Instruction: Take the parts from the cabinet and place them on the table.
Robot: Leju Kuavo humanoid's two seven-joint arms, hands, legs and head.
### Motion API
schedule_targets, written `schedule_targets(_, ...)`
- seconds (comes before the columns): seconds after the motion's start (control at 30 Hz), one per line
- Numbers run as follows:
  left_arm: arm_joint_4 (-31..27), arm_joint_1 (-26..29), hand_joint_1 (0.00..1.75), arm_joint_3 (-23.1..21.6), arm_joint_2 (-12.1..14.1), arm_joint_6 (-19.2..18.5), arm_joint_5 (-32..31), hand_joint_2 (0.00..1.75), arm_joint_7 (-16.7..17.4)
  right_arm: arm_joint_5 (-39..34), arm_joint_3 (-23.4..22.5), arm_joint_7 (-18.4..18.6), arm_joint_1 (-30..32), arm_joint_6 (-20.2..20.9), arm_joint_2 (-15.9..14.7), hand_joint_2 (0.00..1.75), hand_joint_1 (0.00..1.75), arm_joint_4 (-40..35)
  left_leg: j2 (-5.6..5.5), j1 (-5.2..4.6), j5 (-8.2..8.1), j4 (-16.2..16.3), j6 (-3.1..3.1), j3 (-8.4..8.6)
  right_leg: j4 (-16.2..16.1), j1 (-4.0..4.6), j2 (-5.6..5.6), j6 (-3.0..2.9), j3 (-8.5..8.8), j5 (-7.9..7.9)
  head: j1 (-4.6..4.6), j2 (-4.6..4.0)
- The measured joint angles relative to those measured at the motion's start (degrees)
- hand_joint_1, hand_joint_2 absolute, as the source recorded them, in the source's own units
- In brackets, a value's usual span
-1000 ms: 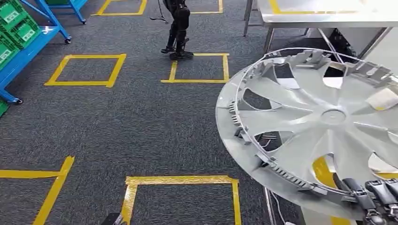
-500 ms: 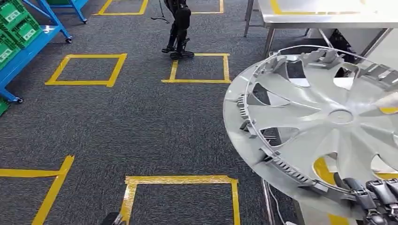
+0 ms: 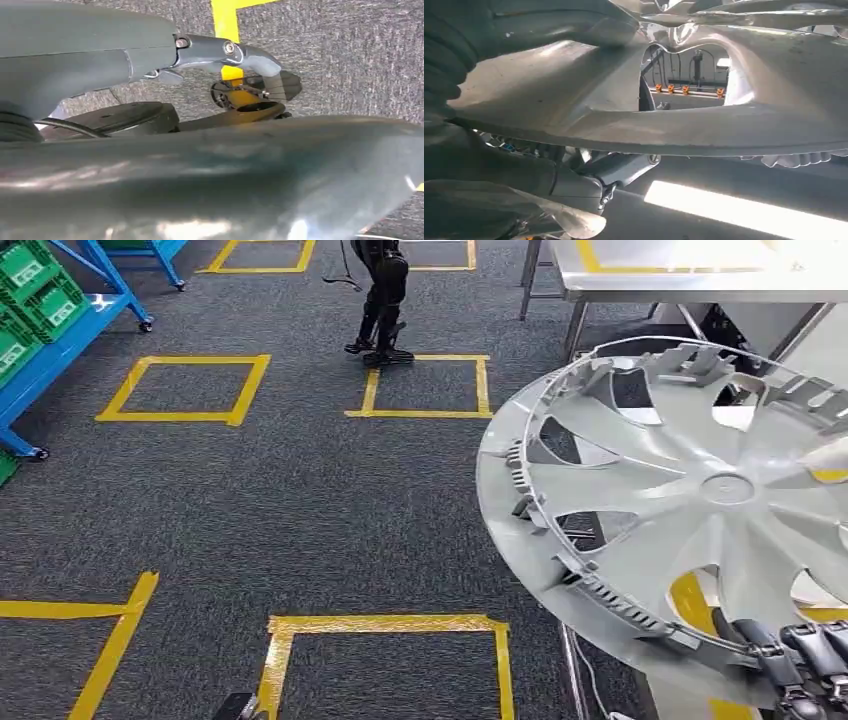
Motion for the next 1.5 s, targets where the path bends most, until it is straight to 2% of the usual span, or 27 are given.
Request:
schedule_targets(0.1,0.0,0.0,0.00,0.0,0.0,0.0,0.0,0.00,0.0,0.0,0.0,0.0,0.0,0.0,0.0,1.75,1.75,0.0,0.00,-0.05,-0.15,0.2,0.03,-0.13,-0.3,-0.33,-0.01,0.16,0.06,0.19,-0.02,0.00)
schedule_targets(0.13,0.0,0.0,0.00,0.0,0.5,0.0,0.0,0.00,0.0,0.0,0.0,0.0,0.0,0.0,0.0,1.75,1.75,0.0,-0.01,-0.31,-0.11,0.2,0.58,-0.17,-0.9,-0.55,-0.23,0.90,0.31,0.61,-0.04,0.00)
schedule_targets(0.17,0.0,-0.1,0.00,0.0,0.3,0.0,0.0,0.00,0.0,0.0,0.0,0.0,0.1,0.0,0.0,1.75,1.75,-0.1,0.09,-0.42,0.60,-1.8,1.77,0.62,-2.0,-0.44,-0.21,1.26,1.06,0.93,-0.50,0.00)
schedule_targets(0.2,0.0,-0.1,0.00,0.0,0.1,0.0,0.0,0.00,0.0,0.0,0.0,0.0,0.1,0.0,0.0,1.75,1.75,-0.2,0.33,0.22,1.99,-4.2,1.99,2.04,-1.6,-0.38,-0.07,1.04,0.64,0.74,-0.24,0.00)
schedule_targets(0.23,0.0,-0.3,0.00,0.0,0.0,0.0,0.0,0.00,0.0,0.0,0.0,0.0,0.1,0.0,0.0,1.75,1.75,-0.2,0.28,0.27,2.44,-5.2,2.46,2.58,-0.1,-0.26,0.26,1.10,-0.08,-0.42,0.00,0.00)
schedule_targets(0.3,0.0,-0.4,0.00,0.0,0.0,0.0,0.0,0.00,0.0,0.0,0.0,0.0,-0.1,0.0,0.0,1.75,1.75,-0.2,0.30,0.50,2.43,-5.3,2.41,2.57,7.8,-0.44,0.66,1.48,-4.04,-4.26,0.22,0.00)
schedule_targets(0.37,0.0,-0.4,0.00,0.0,0.0,0.0,0.0,0.00,0.0,0.0,0.0,0.0,0.0,0.0,0.0,1.75,1.75,-0.2,0.30,0.66,2.04,-5.2,1.88,2.67,13.8,-0.97,0.63,2.29,-7.39,-5.71,0.18,0.00)
schedule_targets(0.4,0.0,-0.4,0.00,0.0,0.0,0.0,0.0,0.00,0.0,0.0,0.0,0.0,0.1,0.0,0.0,1.75,1.75,-0.2,0.28,0.93,1.80,-5.0,1.46,2.97,12.8,-1.29,0.60,2.71,-7.08,-4.35,0.20,0.00)
schedule_targets(0.47,0.0,-0.4,0.00,0.0,-0.1,0.0,0.0,0.00,0.0,0.0,0.0,0.0,0.0,0.0,0.0,1.75,1.75,-0.2,0.18,1.89,0.79,-3.8,0.12,3.20,5.0,-2.23,0.33,3.86,-3.31,0.55,0.18,0.00)
schedule_targets(0.5,0.0,-0.4,0.00,0.0,0.0,0.0,0.0,0.00,0.0,0.0,0.0,0.0,-0.1,0.0,0.0,1.75,1.75,-0.2,0.18,2.62,-0.27,-2.3,-0.83,3.08,0.9,-2.71,-0.05,5.08,-1.23,1.30,0.24,0.00)
schedule_targets(0.53,0.1,-0.5,0.00,0.0,0.9,0.0,0.0,0.00,0.0,0.1,0.0,-0.1,-0.2,0.0,-0.1,1.75,1.75,0.1,0.10,1.98,-1.16,-1.3,-1.86,2.21,2.0,-2.04,0.10,5.39,-1.19,-0.52,0.79,0.00)
schedule_targets(0.57,0.0,-0.5,0.00,0.0,0.5,0.0,0.0,0.00,0.0,0.0,0.0,0.0,-0.2,0.0,-0.1,1.75,1.75,-0.3,0.07,2.24,-1.83,0.3,-2.04,1.73,2.0,-2.14,0.68,3.10,-1.08,-0.85,1.09,0.02)
schedule_targets(0.6,0.0,-0.5,0.00,0.0,0.4,0.0,0.0,0.00,0.0,-0.1,-0.2,0.0,0.0,0.0,-0.1,1.75,1.75,-0.3,0.11,2.20,-1.79,0.2,-2.24,2.02,2.5,-2.14,0.63,2.13,-1.33,-1.15,0.22,0.00)
schedule_targets(0.7,0.0,-0.5,0.00,-0.1,0.2,0.0,0.0,0.00,0.0,0.0,-0.2,-0.1,0.2,0.0,-0.1,1.75,1.75,-0.3,-0.24,2.57,-2.56,0.6,-2.63,1.93,3.2,-1.55,0.95,0.82,-1.46,-1.77,-0.48,0.00)
schedule_targets(0.73,0.0,-0.6,0.00,-0.1,0.2,0.0,0.0,0.00,0.0,0.0,-0.2,0.0,0.1,0.0,-0.1,1.75,1.75,-0.5,-0.91,2.56,-4.15,3.0,-2.09,0.93,3.2,-1.30,0.94,0.59,-1.22,-1.91,-0.68,0.00)
schedule_targets(0.83,0.0,-0.5,0.00,-0.1,0.1,0.0,0.0,0.00,0.0,0.0,-0.2,0.0,0.0,0.0,-0.1,1.75,1.75,-0.5,-1.60,1.22,-9.90,17.9,-0.20,-7.10,2.9,-0.16,1.25,0.11,-0.82,-2.23,-0.77,0.00)
schedule_targets(0.9,0.0,-0.2,0.00,-0.1,0.1,0.0,0.0,0.00,0.0,0.0,-0.3,0.0,0.1,0.0,-0.1,1.75,1.75,-0.5,-1.92,-0.22,-8.51,20.6,1.32,-9.77,2.9,0.55,1.74,-0.60,-0.18,-2.75,-0.70,0.00)
schedule_targets(0.97,0.0,-0.2,0.00,-0.1,0.1,0.0,0.0,0.00,0.0,0.0,-0.3,0.0,0.1,0.0,-0.1,1.75,1.75,-0.5,-2.30,-1.84,-2.13,14.3,3.14,-8.21,2.9,1.00,2.34,-1.03,1.14,-3.48,-0.72,0.00)
schedule_targets(1.0,0.0,-0.2,0.00,-0.1,0.2,0.0,0.0,0.00,0.0,0.0,-0.3,0.0,0.1,0.0,-0.1,1.75,1.75,-0.5,-2.72,-2.64,1.47,9.6,4.19,-6.80,2.8,1.07,2.48,-1.08,1.95,-3.92,-0.70,0.00)
schedule_targets(1.03,0.0,-0.1,0.00,-0.1,0.5,0.1,0.0,0.00,0.0,0.0,-0.2,0.0,0.1,0.0,-0.1,1.75,1.75,-0.5,-3.39,-3.25,2.00,8.0,5.17,-5.83,2.5,0.93,2.61,-1.13,1.77,-4.22,-0.57,0.00)
schedule_targets(1.17,0.0,-0.3,0.00,-0.1,0.5,0.2,0.1,0.00,0.0,0.0,-0.3,0.1,0.4,0.0,-0.1,1.75,1.75,-0.5,-3.27,-3.62,1.16,4.3,5.97,-4.76,1.5,0.69,3.03,-0.28,2.03,-4.00,-0.90,0.00)
schedule_targets(1.2,0.0,-0.3,0.00,-0.1,0.5,0.2,0.1,0.00,0.0,0.0,-0.3,0.1,0.5,0.0,-0.1,1.75,1.75,-0.6,-3.09,-2.72,1.11,1.0,5.74,-3.05,1.4,1.02,2.86,-0.15,1.91,-4.32,-0.90,0.00)
schedule_targets(1.23,0.0,-0.3,0.00,-0.1,0.4,0.2,0.1,0.00,0.0,0.0,-0.3,0.1,0.6,0.0,-0.1,1.75,1.75,-0.7,-2.80,-2.69,1.36,0.3,5.13,-2.36,2.4,1.09,1.94,-0.12,1.22,-4.80,-0.70,0.00)
schedule_targets(1.27,0.0,-0.3,0.00,-0.1,0.4,0.2,0.2,0.00,0.0,0.0,-0.3,0.1,0.5,0.0,-0.1,1.75,1.75,-0.7,-2.86,-2.52,1.41,-0.1,5.23,-1.99,5.1,1.08,1.69,0.15,-0.19,-6.03,-0.63,0.00)
schedule_targets(1.37,0.0,-0.1,0.00,-0.2,-0.1,0.2,0.2,0.00,0.0,0.0,-0.2,0.1,0.4,0.0,-0.1,1.75,1.75,-0.7,-2.61,-2.34,0.67,0.0,4.85,-1.32,15.6,0.77,1.32,1.22,-7.11,-8.84,-0.46,0.00)
schedule_targets(1.43,0.0,-0.1,0.00,-0.2,-0.1,0.2,0.2,0.00,-0.2,0.0,-0.2,0.0,0.5,0.0,-0.1,1.75,1.75,-0.7,-2.50,-2.09,-0.03,0.1,4.42,-0.49,14.0,0.57,1.12,1.72,-7.69,-5.35,-0.39,0.00)
schedule_targets(1.5,0.0,-0.1,0.00,-0.3,-0.2,0.3,0.0,0.00,-0.4,0.0,-0.2,0.0,0.7,0.0,-0.1,1.75,1.75,-0.7,-2.49,-1.78,-1.03,0.4,3.91,0.59,4.7,0.31,0.68,2.05,-3.88,1.05,-0.35,0.00)
